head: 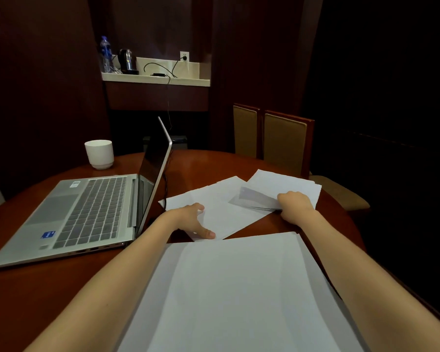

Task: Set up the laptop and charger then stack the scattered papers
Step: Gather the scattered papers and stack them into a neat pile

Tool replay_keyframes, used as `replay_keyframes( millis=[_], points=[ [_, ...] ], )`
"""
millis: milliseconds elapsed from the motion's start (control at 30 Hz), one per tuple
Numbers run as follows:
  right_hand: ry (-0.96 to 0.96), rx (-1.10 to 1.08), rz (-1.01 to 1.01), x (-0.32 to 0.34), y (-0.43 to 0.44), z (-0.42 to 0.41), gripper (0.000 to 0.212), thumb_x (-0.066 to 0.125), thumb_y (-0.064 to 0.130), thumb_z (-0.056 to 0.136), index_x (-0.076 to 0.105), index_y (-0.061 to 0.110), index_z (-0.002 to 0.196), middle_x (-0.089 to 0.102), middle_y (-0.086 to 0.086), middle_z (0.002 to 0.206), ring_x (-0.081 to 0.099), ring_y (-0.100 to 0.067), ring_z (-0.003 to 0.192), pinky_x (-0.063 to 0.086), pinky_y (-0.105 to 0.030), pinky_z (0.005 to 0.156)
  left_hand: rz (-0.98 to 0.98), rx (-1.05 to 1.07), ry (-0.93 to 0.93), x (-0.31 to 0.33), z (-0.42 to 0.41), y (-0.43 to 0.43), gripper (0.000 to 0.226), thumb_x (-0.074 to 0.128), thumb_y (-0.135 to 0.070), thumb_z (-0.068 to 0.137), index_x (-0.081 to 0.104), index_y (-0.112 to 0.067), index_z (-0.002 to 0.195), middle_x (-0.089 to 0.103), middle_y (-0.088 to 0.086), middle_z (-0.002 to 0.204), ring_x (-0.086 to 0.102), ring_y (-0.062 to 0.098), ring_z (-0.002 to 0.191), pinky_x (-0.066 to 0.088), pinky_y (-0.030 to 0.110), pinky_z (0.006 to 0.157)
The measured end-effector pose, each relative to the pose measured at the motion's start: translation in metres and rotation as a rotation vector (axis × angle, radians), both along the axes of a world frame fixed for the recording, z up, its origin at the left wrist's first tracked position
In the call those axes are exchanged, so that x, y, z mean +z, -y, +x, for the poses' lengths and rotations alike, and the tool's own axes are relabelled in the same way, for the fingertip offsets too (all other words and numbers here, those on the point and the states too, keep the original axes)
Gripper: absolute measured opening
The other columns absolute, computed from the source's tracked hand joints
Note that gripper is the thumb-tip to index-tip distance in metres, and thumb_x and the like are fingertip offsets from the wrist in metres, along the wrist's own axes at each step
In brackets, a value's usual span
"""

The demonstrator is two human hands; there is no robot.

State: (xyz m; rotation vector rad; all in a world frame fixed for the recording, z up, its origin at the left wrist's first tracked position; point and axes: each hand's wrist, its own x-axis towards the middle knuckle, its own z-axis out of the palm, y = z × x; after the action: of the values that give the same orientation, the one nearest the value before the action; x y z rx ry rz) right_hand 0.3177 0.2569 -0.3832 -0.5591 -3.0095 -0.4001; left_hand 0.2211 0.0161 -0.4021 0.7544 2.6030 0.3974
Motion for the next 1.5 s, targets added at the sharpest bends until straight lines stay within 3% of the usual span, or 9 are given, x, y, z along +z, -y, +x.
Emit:
replay_keyframes(
  millis=[267, 433, 600, 700, 800, 933, 1067, 1200, 1500],
  points=[
    [-0.374, 0.046, -0.476, 0.028, 0.041, -0.018, 0.032, 0.058, 0.014, 0.09, 0.049, 0.007, 0.12, 0.06, -0.012, 0.11, 0.061, -0.027, 0.099, 0.051, -0.031, 0.073, 0.234, 0.036, 0.223, -0.002, 0.003, 0.0, 0.09, 0.074, -0.023, 0.079, 0.015, -0.028, 0.147, 0.016, 0.003, 0.155, 0.02, 0.027, 0.141, 0.023, 0.036, 0.112],
    [-0.242, 0.08, -0.633, 0.031, 0.096, -0.036, 0.046, 0.06, 0.017, 0.087, 0.043, 0.003, 0.128, 0.058, -0.015, 0.114, 0.063, -0.028, 0.088, 0.054, -0.032, 0.063, 0.486, 0.215, 0.326, 0.009, 0.005, -0.015, 0.071, 0.049, 0.003, 0.09, 0.015, -0.021, 0.148, 0.017, 0.01, 0.155, 0.019, 0.032, 0.141, 0.025, 0.037, 0.111],
    [0.075, 0.023, -0.854, 0.016, 0.113, -0.045, 0.058, 0.062, 0.043, 0.084, 0.048, 0.004, 0.124, 0.061, -0.015, 0.116, 0.065, -0.024, 0.066, 0.058, -0.033, 0.068, 0.582, 0.681, 0.134, 0.014, -0.01, -0.022, 0.058, 0.049, -0.014, 0.091, 0.028, 0.001, 0.143, 0.036, 0.018, 0.145, 0.037, 0.034, 0.133, 0.033, 0.041, 0.109],
    [0.102, -0.009, -0.93, 0.015, 0.108, -0.049, 0.068, 0.053, 0.058, 0.084, 0.047, 0.007, 0.128, 0.058, -0.012, 0.121, 0.061, -0.018, 0.061, 0.054, -0.028, 0.064, 0.761, 0.801, 0.283, 0.023, -0.02, -0.017, 0.054, 0.049, -0.007, 0.089, 0.031, -0.002, 0.14, 0.036, 0.017, 0.142, 0.041, 0.034, 0.128, 0.041, 0.039, 0.104],
    [0.11, -0.031, -0.976, 0.013, 0.099, -0.047, 0.048, 0.057, 0.041, 0.089, 0.053, 0.003, 0.119, 0.059, -0.006, 0.102, 0.058, -0.014, 0.058, 0.054, -0.024, 0.067, 0.927, 0.82, 0.499, 0.031, -0.02, -0.012, 0.056, 0.053, -0.007, 0.088, 0.031, -0.009, 0.139, 0.036, 0.017, 0.139, 0.042, 0.03, 0.125, 0.044, 0.034, 0.094],
    [0.105, -0.044, -1.092, 0.008, 0.089, -0.043, 0.033, 0.059, 0.022, 0.089, 0.057, -0.001, 0.113, 0.058, -0.008, 0.096, 0.061, -0.014, 0.062, 0.053, -0.023, 0.071, 0.77, 0.732, 0.485, 0.026, -0.009, -0.019, 0.059, 0.065, -0.025, 0.083, 0.04, -0.006, 0.133, 0.045, 0.011, 0.133, 0.046, 0.027, 0.121, 0.044, 0.033, 0.089],
    [0.093, -0.002, -1.166, 0.012, 0.083, -0.032, 0.037, 0.055, 0.018, 0.089, 0.057, -0.003, 0.12, 0.056, -0.009, 0.101, 0.066, -0.017, 0.075, 0.053, -0.023, 0.074, 0.641, 0.605, 0.285, 0.015, 0.003, -0.038, 0.047, 0.064, -0.015, 0.087, 0.048, 0.0, 0.128, 0.053, 0.013, 0.129, 0.053, 0.028, 0.115, 0.045, 0.032, 0.09],
    [-0.085, 0.025, -1.141, 0.013, 0.067, -0.023, 0.041, 0.053, 0.02, 0.093, 0.048, 0.007, 0.132, 0.052, -0.013, 0.131, 0.062, -0.027, 0.105, 0.052, -0.035, 0.087, 0.662, 0.601, 0.044, 0.018, 0.004, -0.046, 0.037, 0.063, -0.011, 0.086, 0.056, 0.0, 0.121, 0.059, 0.014, 0.121, 0.058, 0.028, 0.11, 0.047, 0.026, 0.082],
    [-0.825, -0.318, -0.979, 0.031, -0.035, -0.003, 0.093, 0.073, 0.033, 0.079, 0.015, 0.005, 0.146, 0.028, -0.019, 0.148, 0.033, -0.038, 0.134, 0.033, -0.049, 0.108, 1.026, 0.401, 0.063, 0.046, 0.011, -0.029, 0.039, 0.059, -0.011, 0.089, 0.053, -0.001, 0.127, 0.056, 0.015, 0.129, 0.051, 0.029, 0.12, 0.039, 0.027, 0.088]
  ],
)
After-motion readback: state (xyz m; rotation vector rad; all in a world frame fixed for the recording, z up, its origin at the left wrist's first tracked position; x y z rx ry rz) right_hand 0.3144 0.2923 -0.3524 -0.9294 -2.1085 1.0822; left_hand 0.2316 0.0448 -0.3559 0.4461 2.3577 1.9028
